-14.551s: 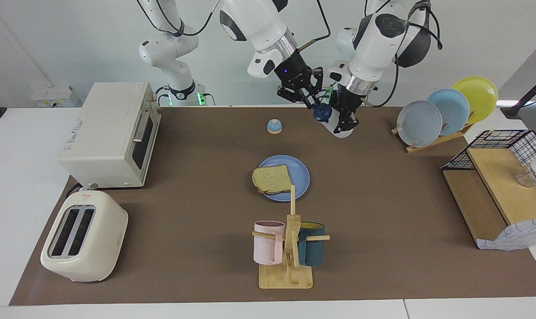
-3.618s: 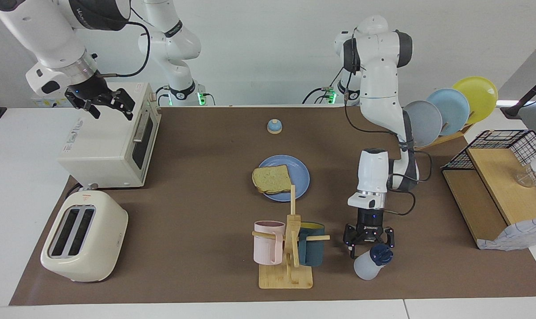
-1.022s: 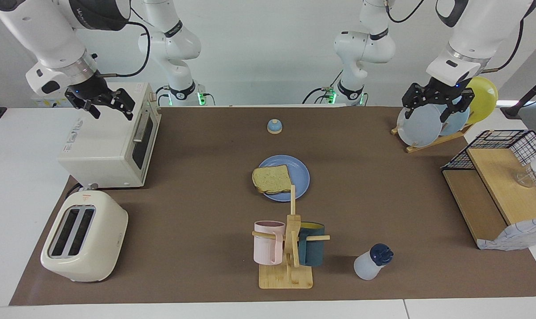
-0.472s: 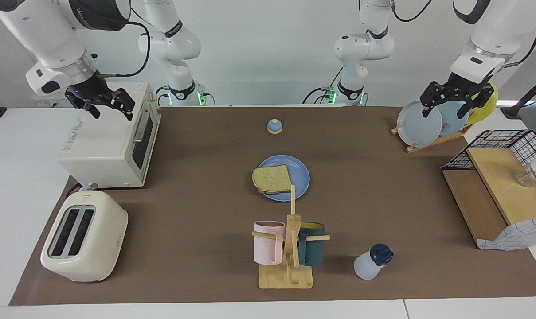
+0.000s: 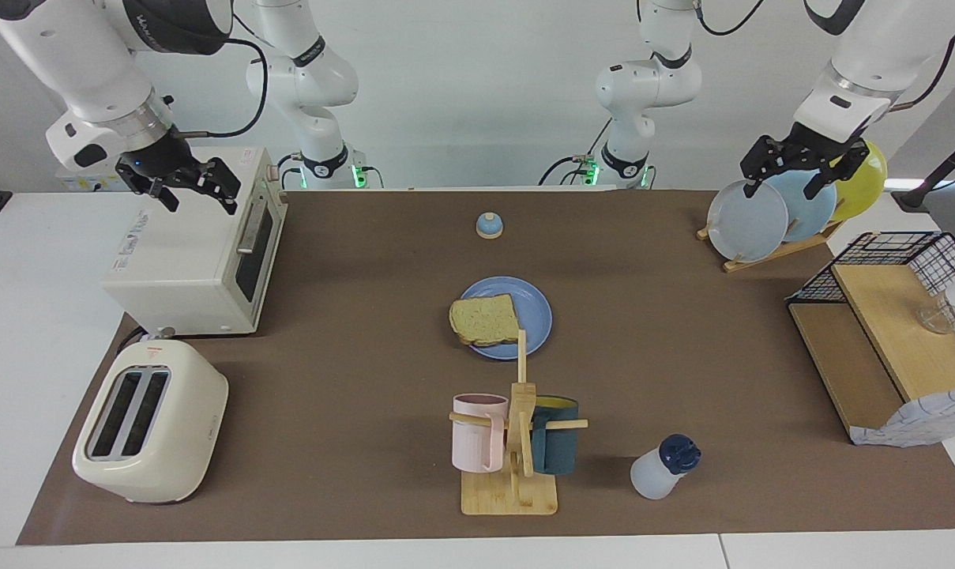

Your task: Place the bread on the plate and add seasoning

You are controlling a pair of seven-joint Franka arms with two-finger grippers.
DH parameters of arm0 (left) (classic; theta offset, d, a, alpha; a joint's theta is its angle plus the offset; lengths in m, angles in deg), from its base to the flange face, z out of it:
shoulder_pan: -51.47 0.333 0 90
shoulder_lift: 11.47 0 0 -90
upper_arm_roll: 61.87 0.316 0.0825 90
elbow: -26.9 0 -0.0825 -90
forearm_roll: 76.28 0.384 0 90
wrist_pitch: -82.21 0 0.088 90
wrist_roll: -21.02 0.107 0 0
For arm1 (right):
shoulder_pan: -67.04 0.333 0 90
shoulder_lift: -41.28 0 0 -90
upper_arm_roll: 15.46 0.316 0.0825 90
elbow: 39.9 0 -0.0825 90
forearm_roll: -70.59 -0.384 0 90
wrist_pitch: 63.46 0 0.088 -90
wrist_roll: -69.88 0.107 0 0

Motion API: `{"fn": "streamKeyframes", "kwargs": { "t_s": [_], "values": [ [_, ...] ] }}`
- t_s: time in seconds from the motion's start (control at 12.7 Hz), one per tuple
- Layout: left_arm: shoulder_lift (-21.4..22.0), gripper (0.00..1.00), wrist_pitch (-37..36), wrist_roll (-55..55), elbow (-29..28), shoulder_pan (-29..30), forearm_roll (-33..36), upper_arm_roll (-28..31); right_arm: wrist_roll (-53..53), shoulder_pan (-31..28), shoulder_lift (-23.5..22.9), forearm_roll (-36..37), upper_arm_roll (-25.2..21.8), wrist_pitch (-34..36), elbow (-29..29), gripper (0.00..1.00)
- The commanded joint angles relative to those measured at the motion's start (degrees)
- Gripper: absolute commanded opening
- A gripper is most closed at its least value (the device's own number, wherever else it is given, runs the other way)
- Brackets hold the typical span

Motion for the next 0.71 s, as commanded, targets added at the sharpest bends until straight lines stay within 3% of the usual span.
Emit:
{"fn": "streamKeyframes", "kwargs": {
  "t_s": [0.0, 0.24, 0.47, 0.63],
  "values": [
    [2.94, 1.00, 4.12, -0.73, -7.87, -1.88, -0.63, 1.88, -1.26, -0.77, 0.66, -0.87, 0.22, 0.58, -0.36, 1.00],
    [0.22, 1.00, 10.12, -1.26, -9.03, -3.29, -0.72, 2.31, -1.26, -0.77, 0.66, -0.87, 0.30, 0.58, -0.36, 1.00],
    [-2.42, 1.00, 2.51, -1.08, -0.89, -3.99, -0.46, 3.55, -1.26, -0.77, 0.66, -0.87, 0.30, 0.58, -0.36, 1.00],
    [-1.63, 1.00, 1.78, -0.82, -0.33, -3.81, -0.72, 3.72, -1.26, -0.77, 0.66, -0.87, 0.22, 0.58, -0.36, 1.00]
  ]
}}
